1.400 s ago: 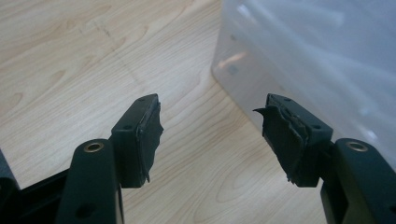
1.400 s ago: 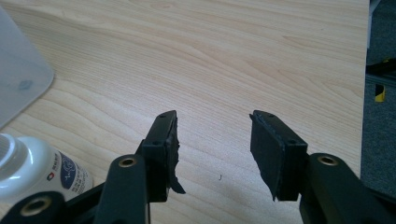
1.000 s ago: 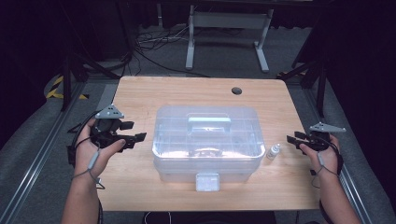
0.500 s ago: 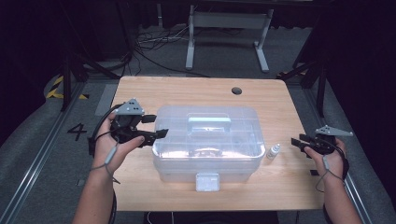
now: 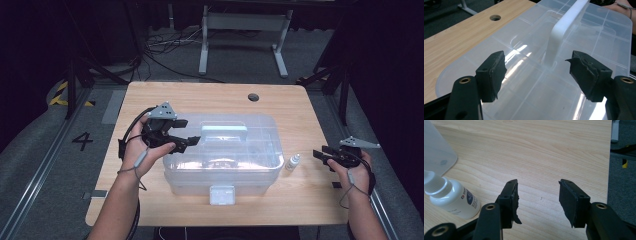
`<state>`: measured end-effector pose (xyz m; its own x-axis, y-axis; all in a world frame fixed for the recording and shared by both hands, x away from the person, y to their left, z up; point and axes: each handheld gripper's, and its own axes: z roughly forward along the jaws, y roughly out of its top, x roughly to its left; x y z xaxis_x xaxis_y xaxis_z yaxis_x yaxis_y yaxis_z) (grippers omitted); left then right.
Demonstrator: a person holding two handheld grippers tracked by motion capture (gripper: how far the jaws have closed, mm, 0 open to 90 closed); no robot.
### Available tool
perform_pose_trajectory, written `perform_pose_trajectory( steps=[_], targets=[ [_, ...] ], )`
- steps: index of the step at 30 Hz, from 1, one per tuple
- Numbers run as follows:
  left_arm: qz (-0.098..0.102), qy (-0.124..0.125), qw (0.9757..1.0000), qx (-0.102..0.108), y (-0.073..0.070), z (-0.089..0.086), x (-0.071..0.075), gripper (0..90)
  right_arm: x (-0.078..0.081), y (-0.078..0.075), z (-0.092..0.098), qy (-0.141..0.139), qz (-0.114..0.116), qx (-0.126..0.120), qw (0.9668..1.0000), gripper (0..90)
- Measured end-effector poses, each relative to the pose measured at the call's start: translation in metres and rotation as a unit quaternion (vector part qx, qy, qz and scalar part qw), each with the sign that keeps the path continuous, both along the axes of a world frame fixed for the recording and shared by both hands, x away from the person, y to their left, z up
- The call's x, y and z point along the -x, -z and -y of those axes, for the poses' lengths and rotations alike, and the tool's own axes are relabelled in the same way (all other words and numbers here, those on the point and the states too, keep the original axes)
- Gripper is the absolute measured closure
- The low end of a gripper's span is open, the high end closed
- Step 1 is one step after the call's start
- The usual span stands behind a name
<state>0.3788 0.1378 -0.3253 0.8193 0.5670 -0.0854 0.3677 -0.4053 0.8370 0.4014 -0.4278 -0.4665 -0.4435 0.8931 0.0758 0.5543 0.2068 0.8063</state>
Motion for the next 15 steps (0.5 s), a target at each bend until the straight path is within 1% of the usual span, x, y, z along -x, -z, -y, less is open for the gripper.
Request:
perform_pose_trajectory(
  steps=[1, 2, 3, 4, 9, 11, 12, 13, 14, 15],
  targets=[
    [0.003, -0.004, 1.0, 0.002, 0.0, 0.002, -0.001, 28.7, 0.0, 0.0, -0.001, 0.0, 0.0, 0.0, 1.0, 50.1],
    [0.0, -0.005, 1.0, 0.002, 0.001, 0.004, -0.001, 28.5, 0.0, 0.0, -0.001, -0.001, -0.002, 0.0, 1.0, 50.1],
    [0.0, -0.005, 1.0, 0.002, 0.001, 0.004, -0.001, 28.5, 0.0, 0.0, -0.001, -0.001, -0.002, 0.0, 1.0, 50.1],
    [0.003, -0.004, 1.0, 0.0, 0.002, 0.008, -0.002, 28.7, 0.0, 0.0, -0.002, 0.0, -0.002, -0.001, 1.0, 50.0],
    [-0.001, 0.002, 1.0, 0.003, 0.004, 0.015, -0.005, 30.2, 0.0, 0.0, -0.002, 0.0, -0.001, 0.0, 1.0, 50.0],
    [0.001, 0.002, 1.0, -0.005, 0.005, 0.02, -0.006, 30.2, 0.0, 0.0, -0.002, 0.0, -0.001, -0.001, 1.0, 50.0],
    [0.0, -0.003, 1.0, -0.008, 0.006, 0.022, -0.006, 30.2, 0.0, 0.0, -0.002, 0.001, -0.002, -0.001, 1.0, 50.0],
    [-0.002, -0.006, 0.9997, -0.022, 0.007, 0.024, -0.006, 30.0, 0.0, 0.0, -0.002, -0.001, -0.001, -0.001, 1.0, 50.0],
    [0.002, -0.012, 0.9994, -0.031, 0.007, 0.026, -0.006, 30.2, 0.001, 0.0, -0.002, 0.0, -0.001, -0.001, 1.0, 50.0],
    [0.007, -0.015, 0.9992, -0.036, 0.006, 0.027, -0.005, 31.4, 0.001, 0.0, -0.002, -0.001, -0.001, -0.001, 1.0, 50.0]
  ],
)
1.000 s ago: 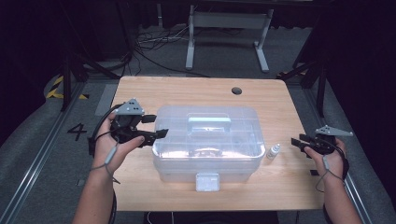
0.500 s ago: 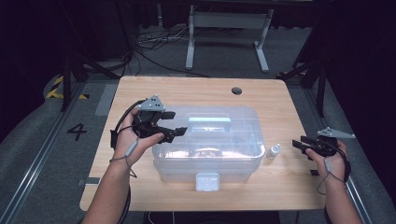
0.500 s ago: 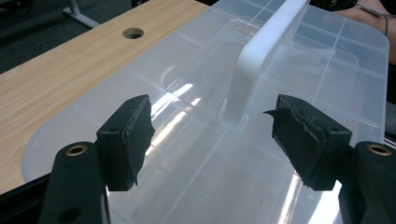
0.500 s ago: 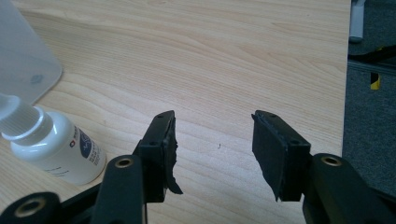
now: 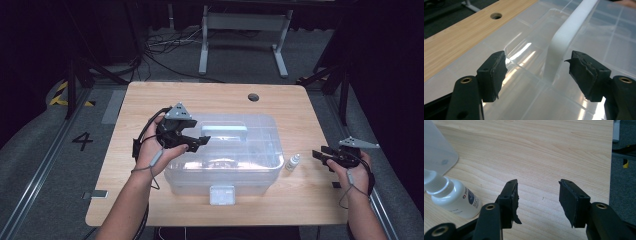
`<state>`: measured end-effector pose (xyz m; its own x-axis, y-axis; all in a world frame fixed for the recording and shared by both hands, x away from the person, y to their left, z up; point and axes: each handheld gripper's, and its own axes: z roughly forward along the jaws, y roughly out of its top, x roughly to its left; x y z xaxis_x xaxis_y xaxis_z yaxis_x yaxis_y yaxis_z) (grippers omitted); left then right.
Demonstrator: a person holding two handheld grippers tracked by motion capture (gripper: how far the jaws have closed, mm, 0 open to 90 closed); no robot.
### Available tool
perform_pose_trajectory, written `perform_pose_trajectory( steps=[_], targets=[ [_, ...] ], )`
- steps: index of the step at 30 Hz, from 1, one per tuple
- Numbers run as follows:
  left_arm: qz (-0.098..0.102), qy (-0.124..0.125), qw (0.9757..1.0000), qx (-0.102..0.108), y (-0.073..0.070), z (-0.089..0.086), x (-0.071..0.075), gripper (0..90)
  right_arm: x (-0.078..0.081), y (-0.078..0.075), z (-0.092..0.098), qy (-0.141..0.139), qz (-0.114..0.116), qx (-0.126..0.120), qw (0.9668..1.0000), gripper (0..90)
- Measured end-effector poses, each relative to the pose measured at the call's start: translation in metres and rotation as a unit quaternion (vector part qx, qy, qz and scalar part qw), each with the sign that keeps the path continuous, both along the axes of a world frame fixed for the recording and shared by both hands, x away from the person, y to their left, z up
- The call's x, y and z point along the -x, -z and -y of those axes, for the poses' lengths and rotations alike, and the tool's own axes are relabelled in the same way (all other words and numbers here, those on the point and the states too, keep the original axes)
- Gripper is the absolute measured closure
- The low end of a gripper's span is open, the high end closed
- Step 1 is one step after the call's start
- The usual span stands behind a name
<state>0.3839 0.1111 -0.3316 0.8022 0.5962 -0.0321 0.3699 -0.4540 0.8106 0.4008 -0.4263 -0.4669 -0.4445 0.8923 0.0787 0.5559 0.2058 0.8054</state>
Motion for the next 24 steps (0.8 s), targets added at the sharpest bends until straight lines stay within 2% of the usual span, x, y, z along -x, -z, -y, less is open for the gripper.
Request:
perform_pose_trajectory(
  steps=[3, 6, 13, 15, 16, 20, 24],
  targets=[
    [0.0, 0.001, 1.0, 0.005, -0.002, 0.0, 0.001, 34.2, 0.0, 0.0, 0.0, -0.001, 0.001, 0.001, 1.0, 50.0],
    [-0.006, 0.009, 0.9999, 0.011, -0.004, 0.001, 0.002, 49.7, 0.0, 0.001, 0.0, 0.0, 0.0, 0.001, 1.0, 50.0],
    [-0.016, 0.034, 0.9992, -0.011, -0.008, 0.009, 0.003, 65.5, 0.003, -0.002, 0.001, 0.002, 0.002, 0.002, 1.0, 49.5],
    [-0.012, 0.028, 0.9994, -0.017, -0.009, 0.01, 0.002, 73.5, 0.003, -0.003, 0.001, 0.001, 0.004, 0.002, 1.0, 49.8],
    [-0.017, 0.028, 0.9994, -0.01, -0.009, 0.009, 0.002, 75.5, 0.004, -0.004, 0.0, 0.001, 0.005, 0.002, 1.0, 50.3],
    [-0.025, 0.029, 0.9992, -0.012, -0.011, 0.009, 0.0, 76.0, 0.008, -0.012, -0.003, -0.004, 0.015, 0.004, 0.9999, 52.1],
    [-0.034, 0.026, 0.9986, -0.032, -0.018, 0.013, -0.002, 76.0, 0.013, -0.022, -0.007, -0.016, 0.025, 0.006, 0.9995, 55.0]
  ],
)
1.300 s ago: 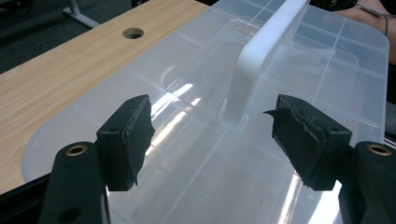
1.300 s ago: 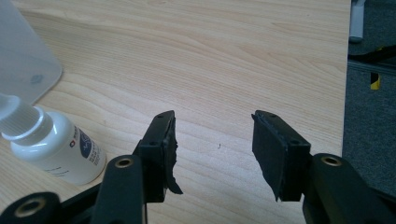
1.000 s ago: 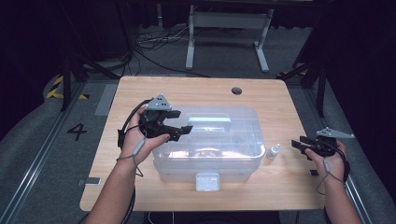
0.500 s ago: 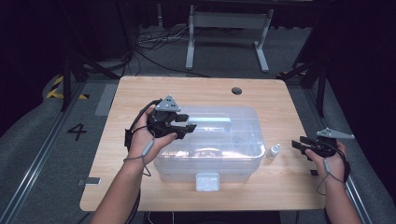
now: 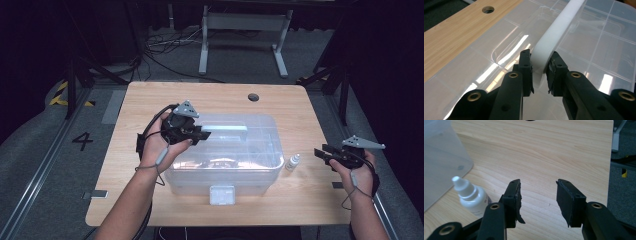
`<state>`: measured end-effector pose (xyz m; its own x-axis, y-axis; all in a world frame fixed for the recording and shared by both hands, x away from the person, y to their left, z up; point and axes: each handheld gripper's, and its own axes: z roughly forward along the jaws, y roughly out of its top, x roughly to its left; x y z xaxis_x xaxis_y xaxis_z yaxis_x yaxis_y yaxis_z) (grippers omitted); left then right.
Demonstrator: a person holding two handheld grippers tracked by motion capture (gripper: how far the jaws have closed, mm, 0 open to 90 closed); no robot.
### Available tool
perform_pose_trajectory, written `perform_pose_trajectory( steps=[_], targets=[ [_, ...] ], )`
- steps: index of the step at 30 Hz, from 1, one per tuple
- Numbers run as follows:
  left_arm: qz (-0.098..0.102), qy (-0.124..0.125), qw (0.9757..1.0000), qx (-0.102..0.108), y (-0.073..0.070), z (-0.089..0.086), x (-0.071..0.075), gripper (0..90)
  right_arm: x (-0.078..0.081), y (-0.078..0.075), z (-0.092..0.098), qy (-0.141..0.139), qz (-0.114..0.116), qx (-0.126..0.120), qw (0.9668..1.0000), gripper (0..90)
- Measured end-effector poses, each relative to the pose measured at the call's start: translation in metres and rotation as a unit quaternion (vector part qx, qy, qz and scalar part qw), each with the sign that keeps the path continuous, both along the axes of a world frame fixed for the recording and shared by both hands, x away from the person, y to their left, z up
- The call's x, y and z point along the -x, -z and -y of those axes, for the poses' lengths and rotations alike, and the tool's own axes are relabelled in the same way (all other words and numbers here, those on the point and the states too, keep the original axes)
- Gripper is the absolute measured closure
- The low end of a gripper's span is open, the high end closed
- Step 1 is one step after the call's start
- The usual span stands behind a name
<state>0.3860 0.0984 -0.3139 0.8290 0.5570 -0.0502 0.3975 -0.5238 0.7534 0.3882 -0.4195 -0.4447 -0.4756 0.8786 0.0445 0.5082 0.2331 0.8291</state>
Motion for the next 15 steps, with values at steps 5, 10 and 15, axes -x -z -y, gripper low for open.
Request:
perform_pose_trajectory(
  steps=[5, 10, 15],
  targets=[
    [-0.005, -0.003, 1.0, 0.004, -0.006, -0.001, -0.005, 76.0, 0.008, -0.012, -0.008, -0.018, 0.011, 0.001, 0.9998, 57.8],
    [-0.01, -0.004, 0.9999, -0.005, -0.017, 0.001, -0.013, 75.9, 0.015, -0.021, -0.015, -0.032, 0.019, 0.001, 0.9993, 59.8],
    [-0.022, -0.004, 0.9997, -0.012, -0.025, 0.001, -0.022, 75.9, 0.026, -0.033, -0.023, -0.053, 0.019, -0.022, 0.9982, 67.2]
  ],
)
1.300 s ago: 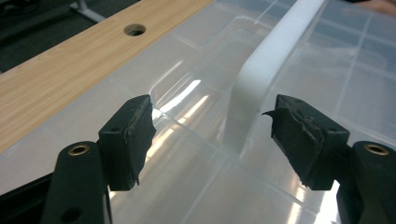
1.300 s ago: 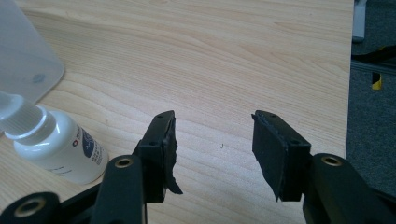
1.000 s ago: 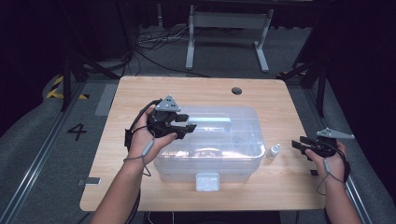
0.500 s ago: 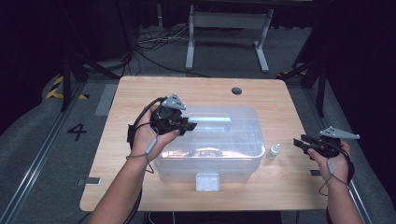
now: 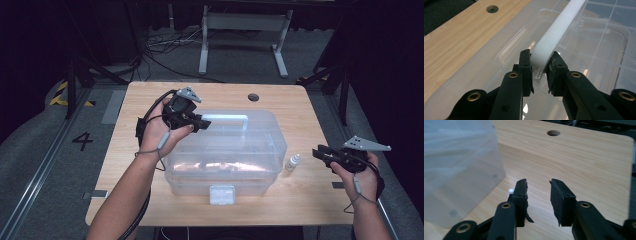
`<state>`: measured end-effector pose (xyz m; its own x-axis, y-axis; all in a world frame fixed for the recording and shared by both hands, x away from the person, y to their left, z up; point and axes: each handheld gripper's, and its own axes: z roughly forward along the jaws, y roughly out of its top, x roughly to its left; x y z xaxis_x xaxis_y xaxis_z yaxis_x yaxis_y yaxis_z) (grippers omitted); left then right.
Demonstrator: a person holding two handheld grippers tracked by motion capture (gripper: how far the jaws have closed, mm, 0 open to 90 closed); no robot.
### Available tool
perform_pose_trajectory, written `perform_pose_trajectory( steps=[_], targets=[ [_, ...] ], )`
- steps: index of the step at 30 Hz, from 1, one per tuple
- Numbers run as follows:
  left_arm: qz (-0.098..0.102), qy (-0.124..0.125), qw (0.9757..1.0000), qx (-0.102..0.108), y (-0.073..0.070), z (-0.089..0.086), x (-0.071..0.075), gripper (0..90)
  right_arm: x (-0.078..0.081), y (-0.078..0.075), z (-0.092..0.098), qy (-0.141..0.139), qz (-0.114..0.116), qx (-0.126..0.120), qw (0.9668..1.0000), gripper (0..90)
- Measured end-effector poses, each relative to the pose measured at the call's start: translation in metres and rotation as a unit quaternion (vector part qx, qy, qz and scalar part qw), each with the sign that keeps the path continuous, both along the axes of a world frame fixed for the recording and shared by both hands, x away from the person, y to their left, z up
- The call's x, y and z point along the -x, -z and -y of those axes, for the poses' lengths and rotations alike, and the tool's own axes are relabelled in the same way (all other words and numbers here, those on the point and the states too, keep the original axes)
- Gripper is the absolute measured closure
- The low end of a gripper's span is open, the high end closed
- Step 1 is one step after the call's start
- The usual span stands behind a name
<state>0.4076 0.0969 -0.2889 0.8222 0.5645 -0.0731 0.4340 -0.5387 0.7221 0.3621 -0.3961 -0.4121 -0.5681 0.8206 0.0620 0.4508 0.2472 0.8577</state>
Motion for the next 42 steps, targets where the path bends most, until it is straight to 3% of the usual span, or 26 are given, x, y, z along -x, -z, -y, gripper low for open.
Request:
perform_pose_trajectory(
  steps=[5, 14, 22, 29, 35, 39, 42],
  targets=[
    [-0.02, 0.0, 0.9998, 0.003, -0.004, -0.001, -0.008, 75.9, 0.008, -0.007, -0.005, -0.021, -0.003, -0.005, 0.9998, 76.9],
    [-0.043, 0.003, 0.9991, 0.003, -0.012, -0.001, -0.023, 75.6, 0.019, -0.015, -0.017, -0.055, -0.003, -0.005, 0.9985, 81.0],
    [-0.061, 0.005, 0.9981, -0.001, -0.018, -0.001, -0.034, 75.3, 0.025, -0.021, -0.035, -0.11, 0.002, -0.023, 0.9937, 89.5],
    [-0.066, 0.011, 0.9978, -0.004, -0.02, -0.001, -0.038, 75.1, 0.029, -0.021, -0.059, -0.187, 0.011, -0.028, 0.982, 90.0],
    [-0.065, 0.012, 0.9977, -0.009, -0.021, 0.0, -0.036, 75.2, 0.031, -0.024, -0.076, -0.222, 0.022, -0.043, 0.9738, 90.0],
    [-0.065, 0.013, 0.9977, -0.014, -0.021, 0.001, -0.035, 75.1, 0.032, -0.027, -0.085, -0.237, 0.03, -0.05, 0.9698, 90.0],
    [-0.061, 0.011, 0.998, -0.014, -0.021, 0.001, -0.034, 75.1, 0.032, -0.028, -0.089, -0.234, 0.036, -0.039, 0.9709, 90.0]
  ],
)
